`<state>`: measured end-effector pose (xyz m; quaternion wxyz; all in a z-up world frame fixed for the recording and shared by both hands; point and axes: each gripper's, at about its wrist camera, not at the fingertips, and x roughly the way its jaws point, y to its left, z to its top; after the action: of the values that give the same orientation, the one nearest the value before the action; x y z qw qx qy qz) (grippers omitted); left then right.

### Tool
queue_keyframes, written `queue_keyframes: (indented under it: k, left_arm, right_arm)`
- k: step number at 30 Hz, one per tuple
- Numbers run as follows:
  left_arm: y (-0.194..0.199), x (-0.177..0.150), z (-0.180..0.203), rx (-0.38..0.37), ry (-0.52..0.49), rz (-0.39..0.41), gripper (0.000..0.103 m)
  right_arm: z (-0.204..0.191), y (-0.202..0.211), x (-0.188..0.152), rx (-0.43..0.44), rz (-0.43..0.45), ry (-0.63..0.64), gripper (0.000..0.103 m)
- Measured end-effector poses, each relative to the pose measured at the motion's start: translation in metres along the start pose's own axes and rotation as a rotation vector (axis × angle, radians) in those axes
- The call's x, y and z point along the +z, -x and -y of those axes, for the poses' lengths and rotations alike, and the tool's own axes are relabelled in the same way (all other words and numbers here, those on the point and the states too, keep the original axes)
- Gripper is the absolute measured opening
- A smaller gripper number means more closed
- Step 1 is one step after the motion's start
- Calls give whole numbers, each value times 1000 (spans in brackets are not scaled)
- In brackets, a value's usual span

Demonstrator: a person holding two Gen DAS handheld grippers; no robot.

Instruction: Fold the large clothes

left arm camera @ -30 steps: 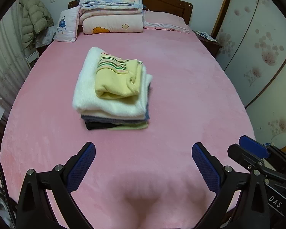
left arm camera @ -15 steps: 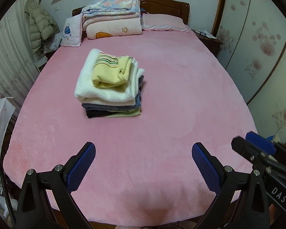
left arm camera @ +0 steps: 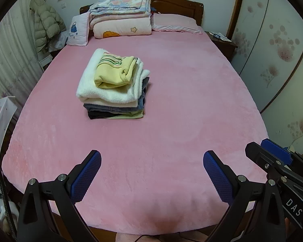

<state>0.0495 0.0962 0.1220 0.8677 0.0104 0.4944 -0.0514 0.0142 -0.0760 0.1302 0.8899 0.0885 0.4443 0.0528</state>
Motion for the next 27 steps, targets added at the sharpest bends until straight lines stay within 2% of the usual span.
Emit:
queue_keyframes:
  k: [27]
  left_arm:
    - [-1, -4, 7, 44, 23, -20, 101]
  right_arm:
    - [-4, -3, 1, 22, -10, 24, 45]
